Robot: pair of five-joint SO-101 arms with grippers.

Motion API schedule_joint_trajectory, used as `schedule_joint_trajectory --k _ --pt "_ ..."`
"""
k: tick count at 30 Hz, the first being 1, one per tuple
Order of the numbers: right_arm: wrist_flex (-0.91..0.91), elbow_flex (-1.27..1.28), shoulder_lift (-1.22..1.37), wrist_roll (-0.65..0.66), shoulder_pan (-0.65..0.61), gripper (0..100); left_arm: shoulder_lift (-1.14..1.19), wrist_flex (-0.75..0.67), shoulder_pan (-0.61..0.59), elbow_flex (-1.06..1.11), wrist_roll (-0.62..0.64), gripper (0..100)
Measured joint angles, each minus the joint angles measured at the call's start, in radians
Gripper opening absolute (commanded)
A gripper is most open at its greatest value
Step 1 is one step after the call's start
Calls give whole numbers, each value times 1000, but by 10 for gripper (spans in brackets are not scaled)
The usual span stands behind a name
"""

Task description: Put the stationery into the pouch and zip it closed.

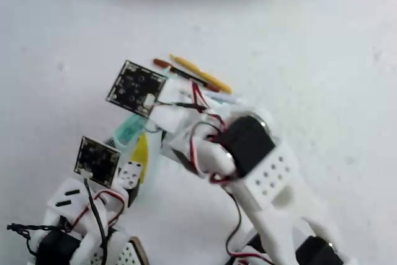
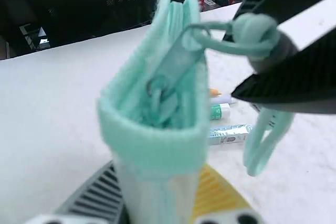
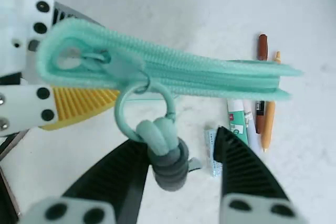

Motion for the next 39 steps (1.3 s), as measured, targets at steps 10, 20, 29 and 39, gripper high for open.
schedule_joint_trajectory --k 10,20,29,39 --pt "-38 189 -84 2 -8 337 0 -3 2 0 -2 22" --pt "-138 350 -281 2 -80 387 0 -3 2 0 -2 22" --pt "-213 420 -402 2 -204 271 0 -3 2 0 -2 22" --pt "-267 480 -454 2 -233 255 0 -3 2 0 -2 22"
